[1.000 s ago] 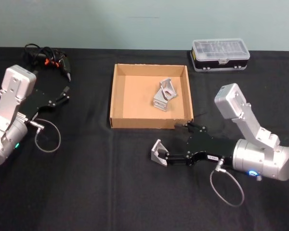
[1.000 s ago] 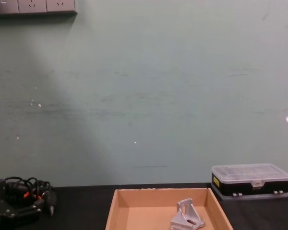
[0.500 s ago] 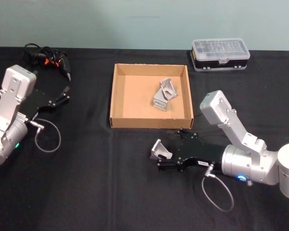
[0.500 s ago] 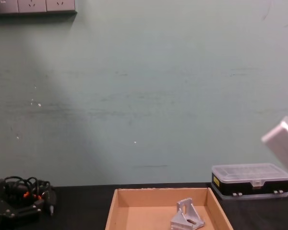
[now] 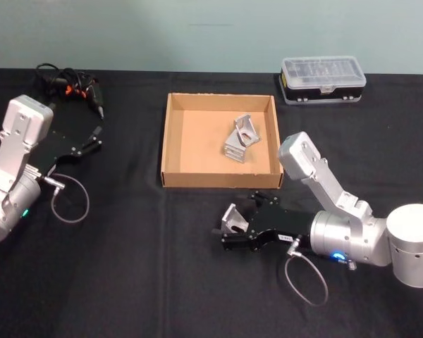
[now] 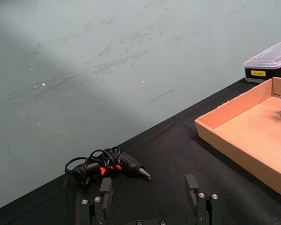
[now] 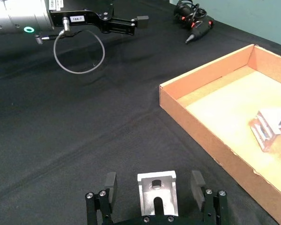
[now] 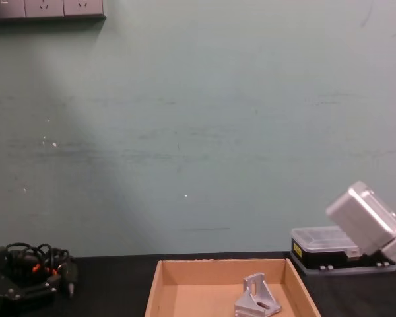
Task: Use one hand to pick up the angle iron from the table and place it into the box.
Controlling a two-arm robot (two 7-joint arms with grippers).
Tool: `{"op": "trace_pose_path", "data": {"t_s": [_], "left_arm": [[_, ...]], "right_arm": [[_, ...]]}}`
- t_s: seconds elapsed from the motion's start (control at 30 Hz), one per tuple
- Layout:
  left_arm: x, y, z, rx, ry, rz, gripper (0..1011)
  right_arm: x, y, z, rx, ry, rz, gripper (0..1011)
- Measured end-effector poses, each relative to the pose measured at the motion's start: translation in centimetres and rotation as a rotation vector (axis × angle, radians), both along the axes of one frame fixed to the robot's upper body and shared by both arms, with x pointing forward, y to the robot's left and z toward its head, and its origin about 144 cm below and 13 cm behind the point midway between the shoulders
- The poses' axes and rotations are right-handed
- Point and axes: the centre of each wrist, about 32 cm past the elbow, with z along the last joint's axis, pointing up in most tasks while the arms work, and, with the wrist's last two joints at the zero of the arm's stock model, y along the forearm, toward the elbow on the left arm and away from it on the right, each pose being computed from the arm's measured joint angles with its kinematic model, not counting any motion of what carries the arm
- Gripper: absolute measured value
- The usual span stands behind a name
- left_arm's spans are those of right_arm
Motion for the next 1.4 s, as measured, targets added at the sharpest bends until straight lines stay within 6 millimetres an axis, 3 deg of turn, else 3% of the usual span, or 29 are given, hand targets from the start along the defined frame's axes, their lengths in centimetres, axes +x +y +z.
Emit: {"op": "trace_pose_path", "data": {"t_s": [0.67,0.77,0.9,1.3,1.4], "left_arm": [[0.0,0.0,0.0,0.0,0.0,0.0,1011],[0.0,0.0,0.0,0.0,0.0,0.0,1011],[0.0,0.0,0.0,0.0,0.0,0.0,1011],[0.0,0.0,0.0,0.0,0.0,0.0,1011],[0.0,0.0,0.0,0.0,0.0,0.0,1011]], "right_arm": [[0.24,0.24,-0.17,-0.005,0.006,0.009,1000],[0.23,0.24,-0.15,-0.005,0.006,0.009,964],[0.22,0.22,-0.14,-0.004,0.005,0.009,877],[0.2,0.19,-0.12,-0.003,0.004,0.009,488],[0.2,0.19,-0.12,-0.003,0.004,0.009,477]]}}
